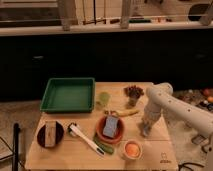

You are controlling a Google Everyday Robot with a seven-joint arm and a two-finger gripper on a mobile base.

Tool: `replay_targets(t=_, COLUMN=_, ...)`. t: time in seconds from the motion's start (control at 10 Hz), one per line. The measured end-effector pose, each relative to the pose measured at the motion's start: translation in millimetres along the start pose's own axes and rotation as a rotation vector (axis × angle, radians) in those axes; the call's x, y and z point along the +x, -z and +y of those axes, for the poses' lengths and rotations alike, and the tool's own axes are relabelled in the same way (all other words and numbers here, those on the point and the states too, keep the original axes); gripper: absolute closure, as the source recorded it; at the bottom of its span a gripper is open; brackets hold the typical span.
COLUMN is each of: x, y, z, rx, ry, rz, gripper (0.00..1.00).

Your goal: Wipe table surface with towel

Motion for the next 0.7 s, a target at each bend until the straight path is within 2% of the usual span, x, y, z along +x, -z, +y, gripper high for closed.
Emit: replay_targets(t=0.7, x=-1.6, y=-0.2, z=-2.1, rx=0.0, ry=0.004, rz=-0.001, gripper=1.0)
